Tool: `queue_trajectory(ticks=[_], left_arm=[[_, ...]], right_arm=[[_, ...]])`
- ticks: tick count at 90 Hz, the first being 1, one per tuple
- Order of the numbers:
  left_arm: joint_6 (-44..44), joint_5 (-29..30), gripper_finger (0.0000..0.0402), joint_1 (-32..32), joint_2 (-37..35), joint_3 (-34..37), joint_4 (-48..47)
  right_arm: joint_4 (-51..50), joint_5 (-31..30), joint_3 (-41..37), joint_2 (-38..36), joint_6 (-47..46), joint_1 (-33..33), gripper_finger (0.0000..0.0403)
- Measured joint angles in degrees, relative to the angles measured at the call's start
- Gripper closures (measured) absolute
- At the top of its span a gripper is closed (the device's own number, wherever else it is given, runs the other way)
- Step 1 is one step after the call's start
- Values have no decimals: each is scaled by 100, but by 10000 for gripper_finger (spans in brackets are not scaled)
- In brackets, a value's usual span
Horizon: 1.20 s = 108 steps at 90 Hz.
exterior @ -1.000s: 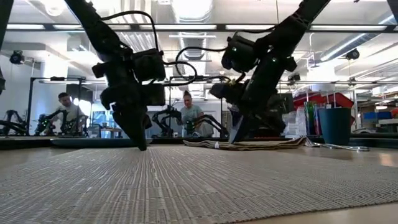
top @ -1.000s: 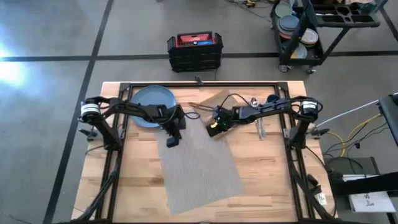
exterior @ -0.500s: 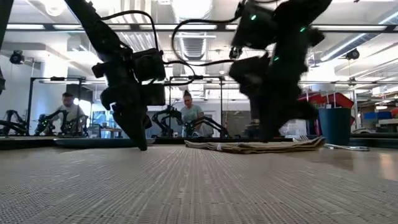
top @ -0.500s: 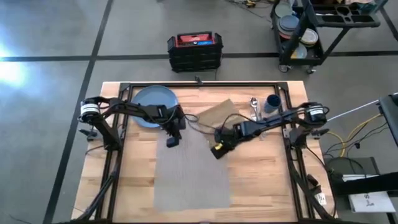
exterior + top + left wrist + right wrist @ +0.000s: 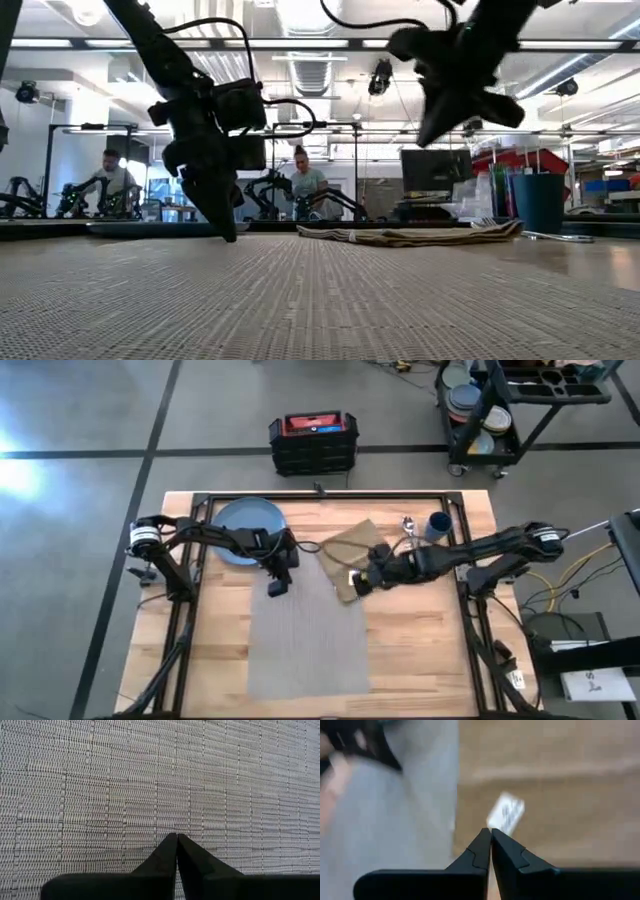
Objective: Set table place
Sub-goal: Fold the brown table napkin
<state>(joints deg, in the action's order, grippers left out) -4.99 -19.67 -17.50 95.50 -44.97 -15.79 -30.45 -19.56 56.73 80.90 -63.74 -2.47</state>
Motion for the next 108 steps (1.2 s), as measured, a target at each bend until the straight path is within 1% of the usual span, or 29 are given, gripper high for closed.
queue_trajectory(ticks=[13,21,35,46,63,78,96,108], left_arm=[[-15,-16,402,7,7,2,100],[-14,-25,402,7,7,4,121],[-2,-25,402,7,11,7,224],[-2,-27,402,7,11,7,236],[-2,-22,402,7,11,7,295],[-4,-23,402,7,11,7,299],[-17,-27,402,7,11,7,298],[-24,-27,402,4,11,7,297]], right_arm=[[603,-2,0,109,527,609,403],[773,51,0,238,708,928,403],[1151,491,0,556,1000,1347,403],[1471,832,0,887,1122,1558,403],[2034,1355,0,1459,1137,1713,403],[2233,1662,0,1851,1088,1715,403],[2248,1903,0,2113,1083,1710,403],[2234,2009,0,2144,1083,1664,403]])
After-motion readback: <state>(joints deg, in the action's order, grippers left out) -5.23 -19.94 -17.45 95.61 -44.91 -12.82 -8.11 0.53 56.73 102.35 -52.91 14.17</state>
